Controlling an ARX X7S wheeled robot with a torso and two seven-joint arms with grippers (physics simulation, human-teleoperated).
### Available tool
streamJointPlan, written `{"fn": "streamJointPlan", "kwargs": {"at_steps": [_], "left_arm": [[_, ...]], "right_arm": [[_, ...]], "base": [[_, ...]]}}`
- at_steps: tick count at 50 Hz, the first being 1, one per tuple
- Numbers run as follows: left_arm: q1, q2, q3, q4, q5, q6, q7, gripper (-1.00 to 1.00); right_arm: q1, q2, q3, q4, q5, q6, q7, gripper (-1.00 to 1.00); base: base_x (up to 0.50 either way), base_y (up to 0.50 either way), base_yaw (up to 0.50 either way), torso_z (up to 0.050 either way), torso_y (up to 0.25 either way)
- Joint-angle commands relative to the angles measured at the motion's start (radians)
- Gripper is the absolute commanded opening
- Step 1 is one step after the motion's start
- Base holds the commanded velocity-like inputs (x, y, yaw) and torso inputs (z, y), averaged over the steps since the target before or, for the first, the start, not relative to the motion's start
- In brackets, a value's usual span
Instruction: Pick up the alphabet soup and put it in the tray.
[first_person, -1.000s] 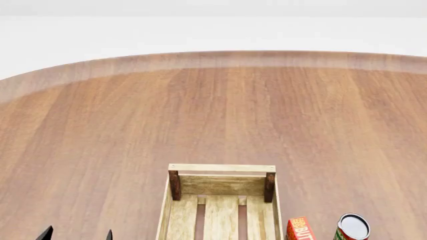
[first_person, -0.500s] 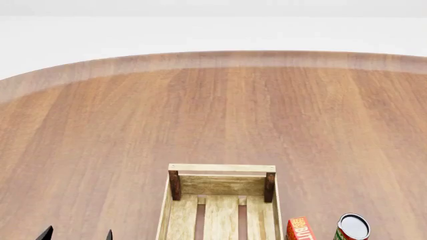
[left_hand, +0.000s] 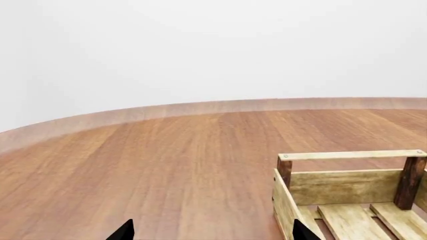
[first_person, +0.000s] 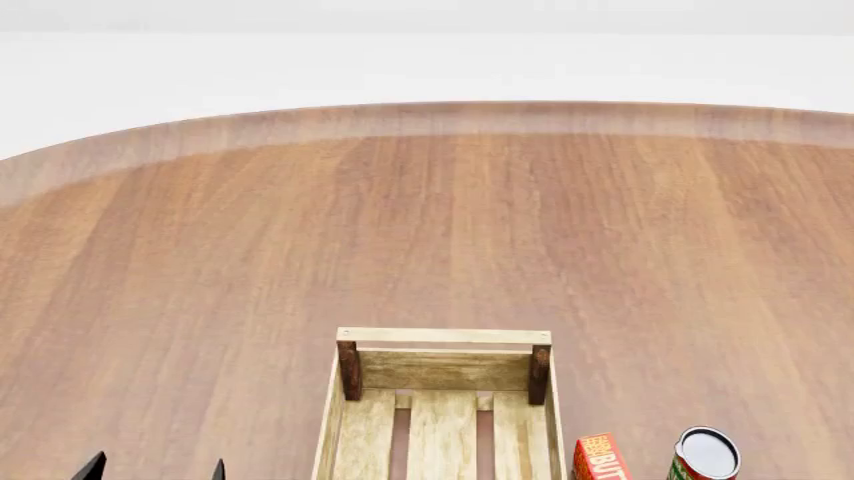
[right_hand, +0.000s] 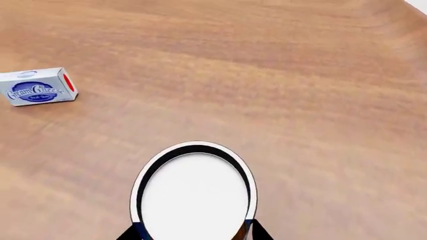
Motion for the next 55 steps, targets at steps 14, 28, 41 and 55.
{"fn": "streamJointPlan", "kwargs": {"at_steps": [14, 28, 41, 55], "left_arm": [[-0.003, -0.007, 0.007, -0.005, -0.008, 0.006, -0.007, 1.0], [-0.002, -0.01, 0.012, -0.001, -0.011, 0.005, -0.013, 1.0], [-0.005, -0.013, 0.015, -0.004, -0.017, 0.009, -0.016, 1.0], [-0.007, -0.016, 0.021, -0.006, -0.021, 0.007, -0.019, 1.0]], "right_arm": [[-0.058, 0.017, -0.063, -0.25, -0.049, 0.02, 0.005, -1.0], [-0.06, 0.048, -0.113, -0.407, -0.023, 0.102, 0.012, -1.0], [-0.03, 0.068, -0.176, -0.506, -0.017, 0.177, 0.028, -1.0], [0.017, 0.07, -0.24, -0.548, -0.005, 0.22, 0.023, -1.0]], "base": [[0.0, 0.0, 0.0, 0.0, 0.001], [0.0, 0.0, 0.0, 0.0, 0.0], [0.0, 0.0, 0.0, 0.0, 0.001], [0.0, 0.0, 0.0, 0.0, 0.0]]}}
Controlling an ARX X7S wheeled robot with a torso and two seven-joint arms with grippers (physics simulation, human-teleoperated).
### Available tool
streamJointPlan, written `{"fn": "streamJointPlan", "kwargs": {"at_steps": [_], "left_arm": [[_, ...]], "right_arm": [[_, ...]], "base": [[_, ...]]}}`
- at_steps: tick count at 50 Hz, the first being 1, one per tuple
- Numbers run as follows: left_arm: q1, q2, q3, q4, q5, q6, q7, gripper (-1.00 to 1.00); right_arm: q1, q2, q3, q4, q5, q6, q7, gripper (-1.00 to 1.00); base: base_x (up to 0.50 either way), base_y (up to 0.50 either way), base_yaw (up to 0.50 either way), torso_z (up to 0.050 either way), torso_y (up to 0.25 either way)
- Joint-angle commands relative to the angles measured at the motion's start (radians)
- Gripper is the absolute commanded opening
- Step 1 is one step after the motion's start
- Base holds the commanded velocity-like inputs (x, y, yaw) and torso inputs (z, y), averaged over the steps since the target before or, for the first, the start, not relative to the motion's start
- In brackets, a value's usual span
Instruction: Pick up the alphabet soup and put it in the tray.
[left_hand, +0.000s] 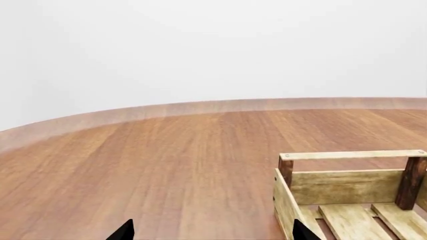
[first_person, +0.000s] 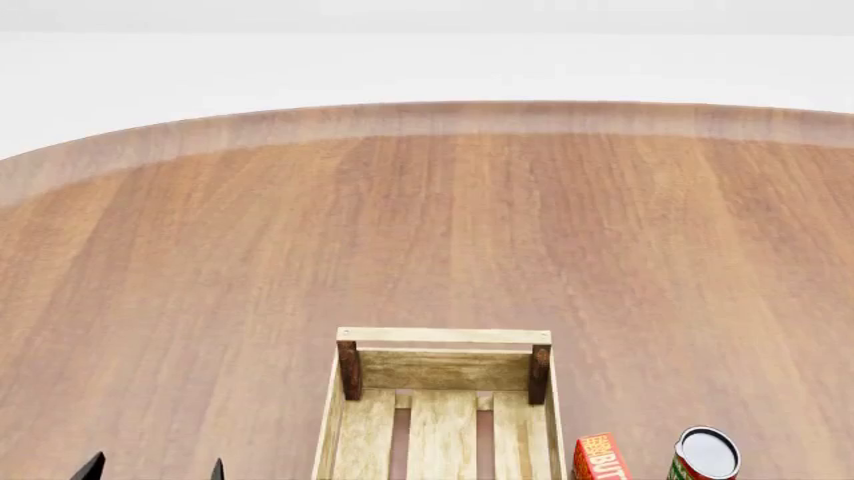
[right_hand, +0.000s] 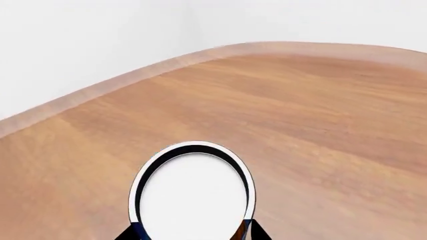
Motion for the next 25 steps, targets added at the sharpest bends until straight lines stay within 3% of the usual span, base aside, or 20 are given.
{"fn": "streamJointPlan", "kwargs": {"at_steps": [1, 25], "left_arm": [[-0.002, -0.002, 0.004, -0.002, -0.004, 0.0, -0.002, 1.0], [-0.004, -0.008, 0.012, -0.004, -0.008, 0.005, -0.009, 1.0]], "right_arm": [[0.035, 0.011, -0.046, -0.064, -0.018, 0.047, -0.007, -1.0], [0.083, 0.028, -0.15, -0.155, -0.01, 0.107, -0.024, -1.0]], "base": [[0.0, 0.0, 0.0, 0.0, 0.01], [0.0, 0.0, 0.0, 0.0, 0.0]]}}
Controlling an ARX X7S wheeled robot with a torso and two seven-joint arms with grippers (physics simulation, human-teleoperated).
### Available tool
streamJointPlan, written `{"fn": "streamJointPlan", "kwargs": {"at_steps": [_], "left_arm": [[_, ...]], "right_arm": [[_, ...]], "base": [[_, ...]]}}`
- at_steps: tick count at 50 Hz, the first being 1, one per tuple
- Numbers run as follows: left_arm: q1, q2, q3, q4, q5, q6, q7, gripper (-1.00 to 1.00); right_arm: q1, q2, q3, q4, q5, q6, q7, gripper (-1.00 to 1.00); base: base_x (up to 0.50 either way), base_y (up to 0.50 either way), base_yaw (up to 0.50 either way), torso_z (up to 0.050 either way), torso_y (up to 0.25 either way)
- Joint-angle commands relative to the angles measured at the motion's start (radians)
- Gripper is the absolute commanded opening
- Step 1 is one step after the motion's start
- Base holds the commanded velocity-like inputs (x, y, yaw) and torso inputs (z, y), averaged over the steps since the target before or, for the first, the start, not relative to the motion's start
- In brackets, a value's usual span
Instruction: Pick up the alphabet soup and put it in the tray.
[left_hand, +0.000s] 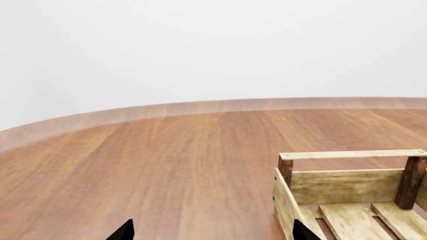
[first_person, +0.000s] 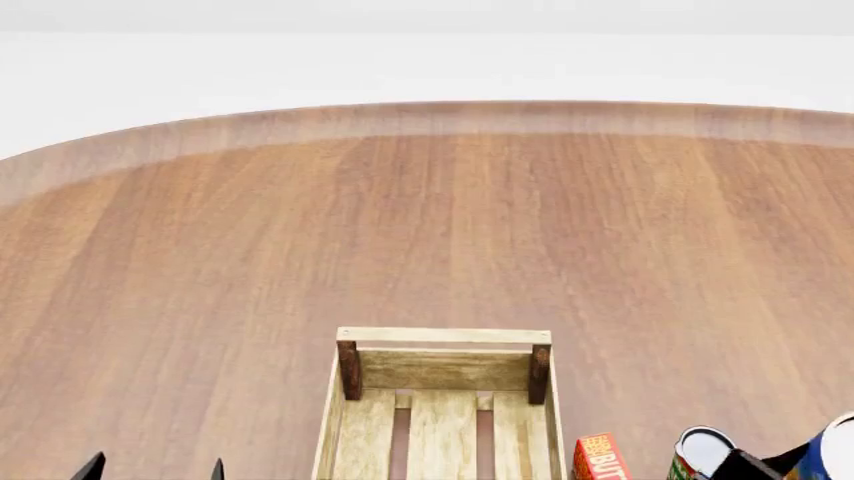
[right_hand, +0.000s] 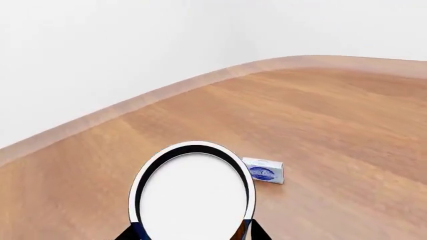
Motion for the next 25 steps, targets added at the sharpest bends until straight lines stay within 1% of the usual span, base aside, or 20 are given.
{"fn": "streamJointPlan", "kwargs": {"at_steps": [1, 6, 9, 19, 25], "left_arm": [[-0.002, -0.002, 0.004, -0.003, -0.002, 0.002, -0.003, 1.0], [-0.002, -0.003, 0.006, -0.001, -0.003, 0.002, -0.005, 1.0], [-0.001, -0.004, 0.007, 0.002, -0.004, 0.002, -0.006, 1.0], [0.0, -0.007, 0.01, 0.007, -0.006, 0.0, -0.01, 1.0], [0.002, -0.009, 0.011, 0.009, -0.007, 0.001, -0.012, 1.0]], "right_arm": [[0.034, 0.01, -0.051, -0.046, -0.027, 0.028, -0.021, -1.0], [0.051, 0.008, -0.072, -0.053, -0.018, 0.037, -0.032, -1.0], [0.05, 0.003, -0.076, -0.061, -0.004, 0.011, -0.06, -1.0], [0.089, -0.001, -0.111, -0.074, 0.019, 0.039, -0.072, -1.0], [0.12, -0.014, -0.153, -0.04, 0.022, 0.035, -0.107, -1.0]], "base": [[0.0, 0.0, 0.0, 0.0, 0.0], [0.0, 0.0, 0.0, 0.0, 0.0], [0.0, 0.0, 0.0, 0.0, 0.0], [0.0, 0.0, 0.0, 0.002, 0.001], [0.0, 0.0, 0.0, 0.0, 0.0]]}}
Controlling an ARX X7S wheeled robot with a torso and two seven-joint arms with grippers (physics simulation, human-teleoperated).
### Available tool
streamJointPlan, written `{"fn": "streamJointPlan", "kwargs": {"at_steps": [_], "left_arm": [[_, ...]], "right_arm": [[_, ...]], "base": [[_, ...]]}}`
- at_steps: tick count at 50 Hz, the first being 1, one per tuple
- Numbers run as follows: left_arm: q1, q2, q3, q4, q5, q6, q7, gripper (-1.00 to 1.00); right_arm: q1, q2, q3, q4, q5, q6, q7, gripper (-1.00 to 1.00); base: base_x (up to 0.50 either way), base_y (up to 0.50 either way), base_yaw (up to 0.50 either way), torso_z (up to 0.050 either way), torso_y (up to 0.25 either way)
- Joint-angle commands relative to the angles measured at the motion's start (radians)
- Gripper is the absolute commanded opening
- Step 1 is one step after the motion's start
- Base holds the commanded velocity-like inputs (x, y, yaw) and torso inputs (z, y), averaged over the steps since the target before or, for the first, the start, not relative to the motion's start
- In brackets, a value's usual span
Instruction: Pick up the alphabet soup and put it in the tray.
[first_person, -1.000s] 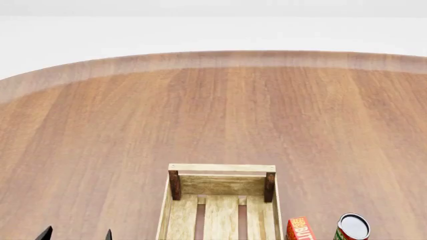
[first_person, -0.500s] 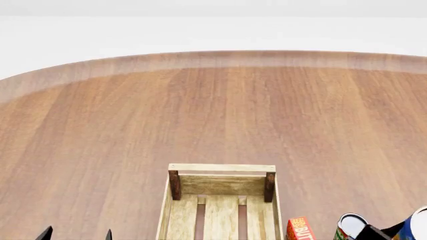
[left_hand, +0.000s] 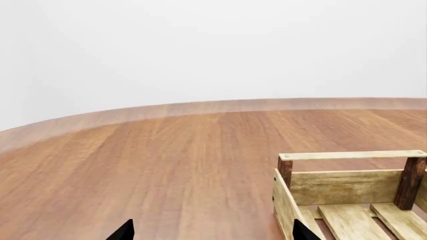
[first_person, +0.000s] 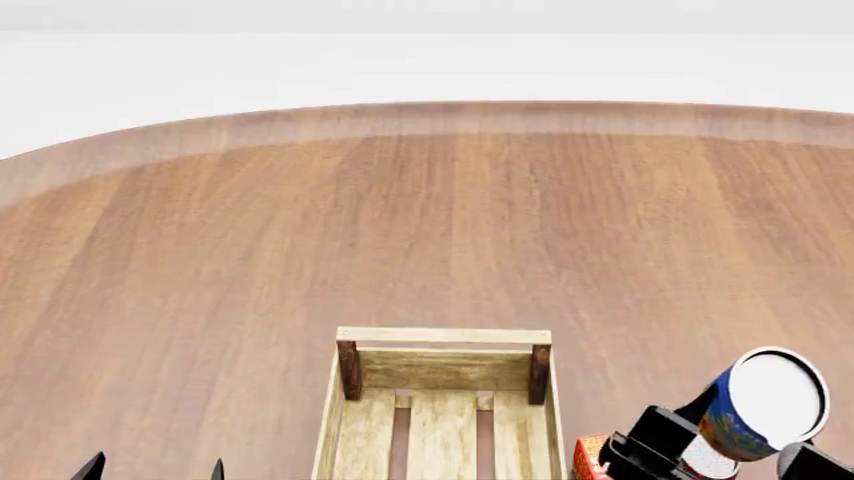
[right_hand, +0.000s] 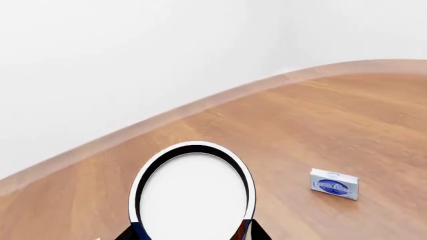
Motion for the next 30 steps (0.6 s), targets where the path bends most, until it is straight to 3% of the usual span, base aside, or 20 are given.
{"fn": "streamJointPlan", "kwargs": {"at_steps": [1, 12, 30], "left_arm": [[0.001, -0.003, 0.003, 0.003, -0.002, 0.0, -0.004, 1.0], [-0.003, -0.004, 0.006, -0.003, -0.006, 0.002, -0.006, 1.0], [-0.006, -0.007, 0.012, -0.006, -0.009, 0.004, -0.008, 1.0]], "right_arm": [[0.05, -0.01, -0.052, 0.006, -0.012, 0.011, -0.048, -1.0], [0.123, -0.029, -0.154, 0.069, -0.029, 0.026, -0.107, -1.0], [0.163, -0.066, -0.254, 0.222, -0.079, -0.083, -0.233, -1.0]], "base": [[0.0, 0.0, 0.0, 0.0, 0.0], [0.0, 0.0, 0.0, 0.0, 0.001], [0.0, 0.0, 0.0, 0.0, 0.001]]}}
